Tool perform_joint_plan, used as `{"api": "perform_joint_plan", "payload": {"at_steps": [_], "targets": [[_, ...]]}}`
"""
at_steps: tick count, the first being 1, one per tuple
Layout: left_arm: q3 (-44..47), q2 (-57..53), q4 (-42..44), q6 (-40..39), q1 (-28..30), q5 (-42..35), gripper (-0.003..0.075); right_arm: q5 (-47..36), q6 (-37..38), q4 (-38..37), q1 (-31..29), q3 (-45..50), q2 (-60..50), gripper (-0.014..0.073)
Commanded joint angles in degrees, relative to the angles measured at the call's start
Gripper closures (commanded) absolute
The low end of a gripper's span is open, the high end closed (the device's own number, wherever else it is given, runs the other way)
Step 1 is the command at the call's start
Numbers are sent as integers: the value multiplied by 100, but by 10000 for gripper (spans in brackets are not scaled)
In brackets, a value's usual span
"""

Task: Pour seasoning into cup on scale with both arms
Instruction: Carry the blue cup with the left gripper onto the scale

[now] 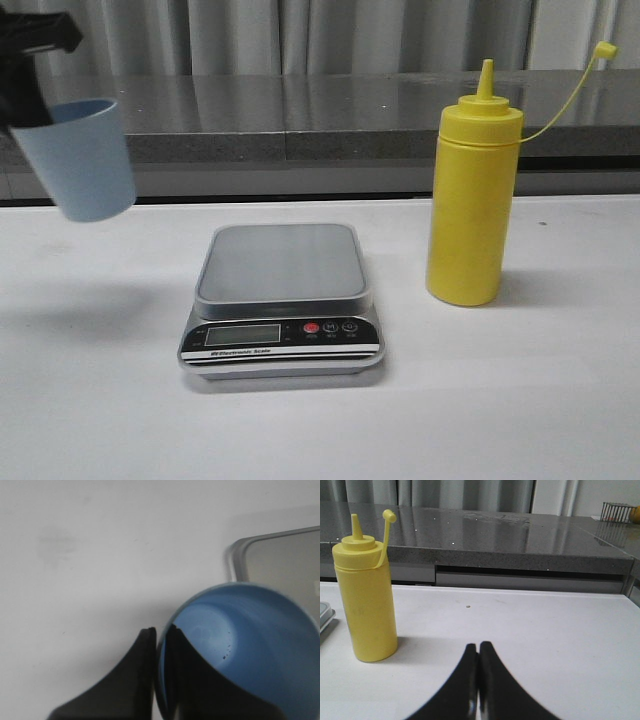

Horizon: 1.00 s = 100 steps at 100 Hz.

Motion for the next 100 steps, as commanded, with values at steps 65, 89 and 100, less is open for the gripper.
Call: {"api": "perform_joint_plan", "payload": {"at_steps": [65, 89, 100], "targets": [[-2603, 1677, 336, 13, -1857, 530, 740, -461, -19, -50, -37, -123, -111, 662], [-2624, 1835, 417, 13, -1957, 530, 740, -461, -19, -50, -37, -123, -111, 662], [-2624, 1906, 441, 13, -1957, 530, 740, -461, -19, -50, -37, -123, -111, 662]]}}
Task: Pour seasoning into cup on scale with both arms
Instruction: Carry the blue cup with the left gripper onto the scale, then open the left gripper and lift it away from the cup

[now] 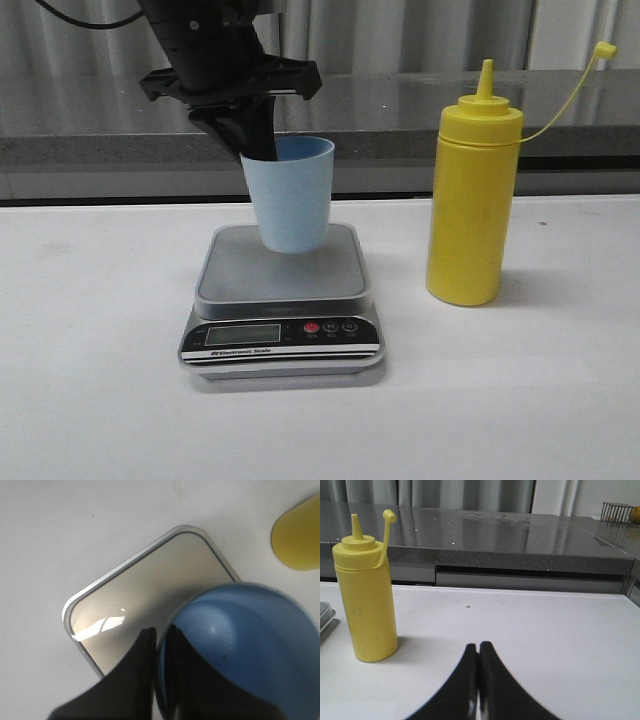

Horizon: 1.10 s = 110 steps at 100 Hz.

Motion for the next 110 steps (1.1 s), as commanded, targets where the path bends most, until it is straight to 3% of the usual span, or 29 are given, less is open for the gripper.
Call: {"api": "perform_joint_plan", "payload": {"at_steps": [1, 73, 87, 104, 110], "targets": [[-194, -259, -34, 10, -40, -175, 740, -461, -19, -50, -37, -123, -111, 662], [-362, -62, 14, 10, -40, -33, 715, -461, -19, -50, -37, -123, -111, 662], [-616, -62, 14, 10, -40, 145, 552, -461, -19, -50, -37, -123, -111, 662], [-711, -62, 14, -1, -40, 310, 239, -461, -19, -50, -37, -123, -111, 662], [-715, -74, 14, -64, -40, 401, 172, -461, -19, -50, -37, -123, -111, 662]]}}
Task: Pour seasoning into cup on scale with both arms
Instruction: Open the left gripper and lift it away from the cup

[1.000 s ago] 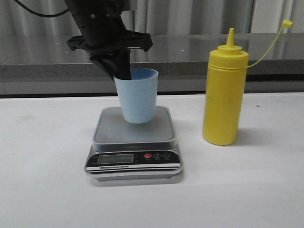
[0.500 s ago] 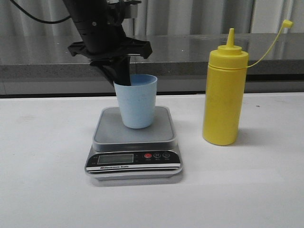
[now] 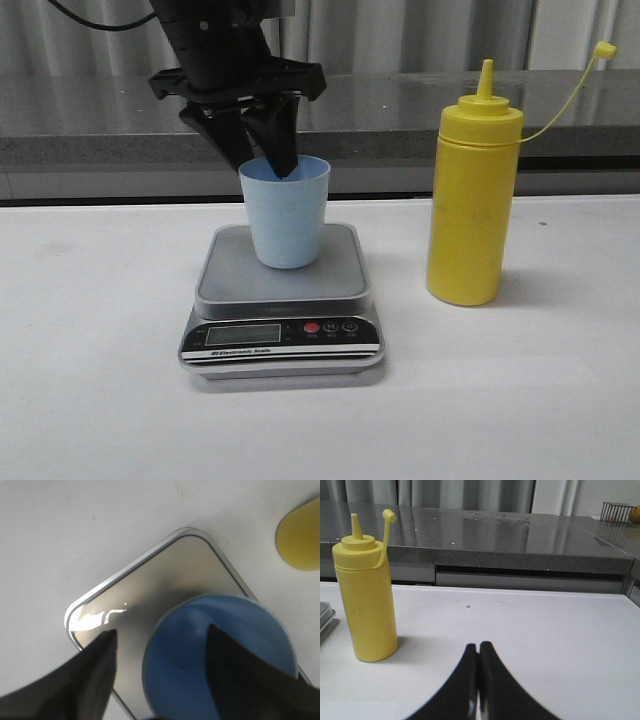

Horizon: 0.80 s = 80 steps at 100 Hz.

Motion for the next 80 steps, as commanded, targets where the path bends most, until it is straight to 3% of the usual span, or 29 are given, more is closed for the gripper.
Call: {"api": "perform_joint_plan", "payload": {"at_steps": [1, 35, 80], "targets": [[-210, -340, -67, -73, -40, -3, 160, -461, -19, -50, -37, -123, -111, 662], [-210, -835, 88, -329, 13, -220, 139, -461, -19, -50, -37, -123, -111, 662], [90, -1972, 109, -417, 1151, -525, 208, -461, -19, -50, -37, -123, -111, 662]]}}
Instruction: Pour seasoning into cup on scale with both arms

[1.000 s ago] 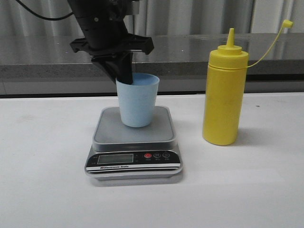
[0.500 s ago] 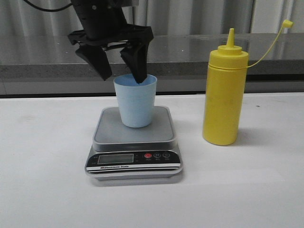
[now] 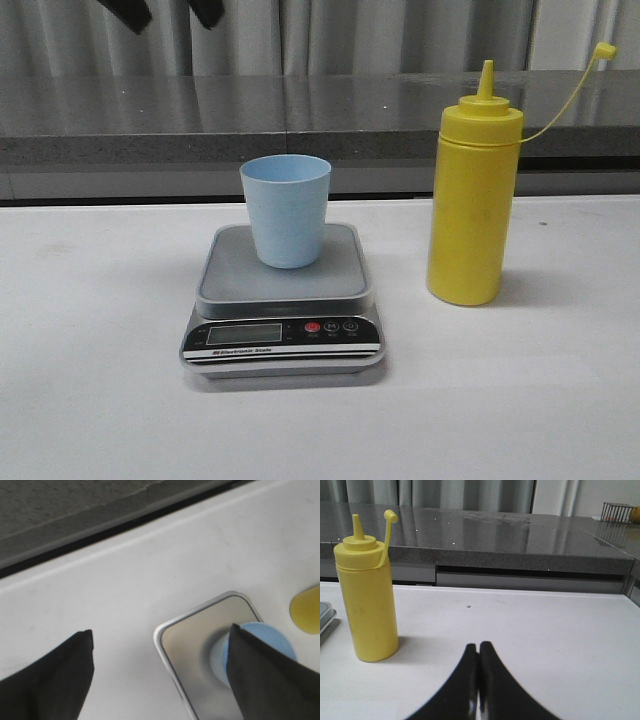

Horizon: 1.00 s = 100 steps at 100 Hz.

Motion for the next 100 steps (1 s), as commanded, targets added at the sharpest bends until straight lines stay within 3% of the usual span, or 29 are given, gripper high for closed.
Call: {"api": "perform_joint_plan", "payload": {"at_steps": [1, 20, 57, 81, 100], "targets": [[41, -549, -36, -85, 257, -445, 208, -461, -19, -50, -37, -123, -111, 662], [1185, -1371, -36, -202, 800, -1312, 208, -461, -19, -50, -37, -123, -111, 662], [4663, -3804, -70, -247, 1341, -3527, 208, -461, -19, -50, -37, -123, -111, 662], [6474, -5539, -70, -247, 1383, -4092, 208, -461, -19, -50, -37, -123, -111, 662], [7288, -6914, -70, -247, 1383, -4106, 208, -461, -19, -50, -37, -123, -111, 662]]}}
